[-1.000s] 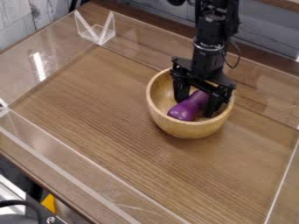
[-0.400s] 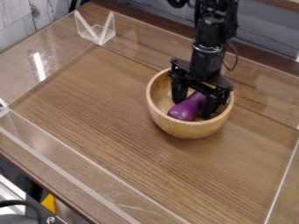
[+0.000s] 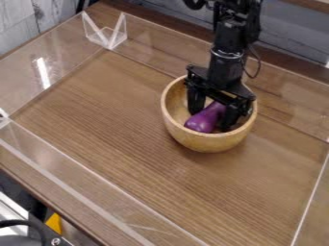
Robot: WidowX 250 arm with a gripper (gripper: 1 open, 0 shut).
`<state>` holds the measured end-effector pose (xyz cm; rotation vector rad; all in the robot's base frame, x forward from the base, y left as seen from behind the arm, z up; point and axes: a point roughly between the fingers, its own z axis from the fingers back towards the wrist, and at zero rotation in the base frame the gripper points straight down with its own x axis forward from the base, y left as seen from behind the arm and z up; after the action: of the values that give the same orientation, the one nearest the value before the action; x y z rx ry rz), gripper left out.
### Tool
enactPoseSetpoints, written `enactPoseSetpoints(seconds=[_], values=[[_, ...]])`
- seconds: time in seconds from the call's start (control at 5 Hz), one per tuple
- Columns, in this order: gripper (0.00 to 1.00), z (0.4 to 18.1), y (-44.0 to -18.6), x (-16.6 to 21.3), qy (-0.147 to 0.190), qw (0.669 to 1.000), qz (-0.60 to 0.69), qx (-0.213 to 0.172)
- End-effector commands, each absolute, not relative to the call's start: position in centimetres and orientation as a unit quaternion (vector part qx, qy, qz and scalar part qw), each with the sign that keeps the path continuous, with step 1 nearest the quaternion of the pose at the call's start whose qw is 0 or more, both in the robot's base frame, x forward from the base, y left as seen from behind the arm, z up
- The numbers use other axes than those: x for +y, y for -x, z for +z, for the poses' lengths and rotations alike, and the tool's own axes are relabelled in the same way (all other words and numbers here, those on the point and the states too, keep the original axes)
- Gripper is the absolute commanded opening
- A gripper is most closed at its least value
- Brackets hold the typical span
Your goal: Remove the purple eggplant from inside the brown bowl and put it on the table
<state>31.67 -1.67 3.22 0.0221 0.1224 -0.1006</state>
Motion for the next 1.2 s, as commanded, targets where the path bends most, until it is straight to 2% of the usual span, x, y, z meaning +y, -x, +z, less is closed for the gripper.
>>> enactPoseSetpoints(seconds=[0.0,0.2,0.8,1.0], values=[[0.0,4.87,-32.82,-1.24,-0.013,0.998,-0.046,0.034],[1.0,4.81,-32.7,-1.23,-0.012,0.998,-0.043,0.037],[1.0,4.7,-32.62,-0.76,-0.013,0.998,-0.038,0.044],[0.0,4.64,-32.64,-0.58,-0.014,0.998,-0.036,0.046]])
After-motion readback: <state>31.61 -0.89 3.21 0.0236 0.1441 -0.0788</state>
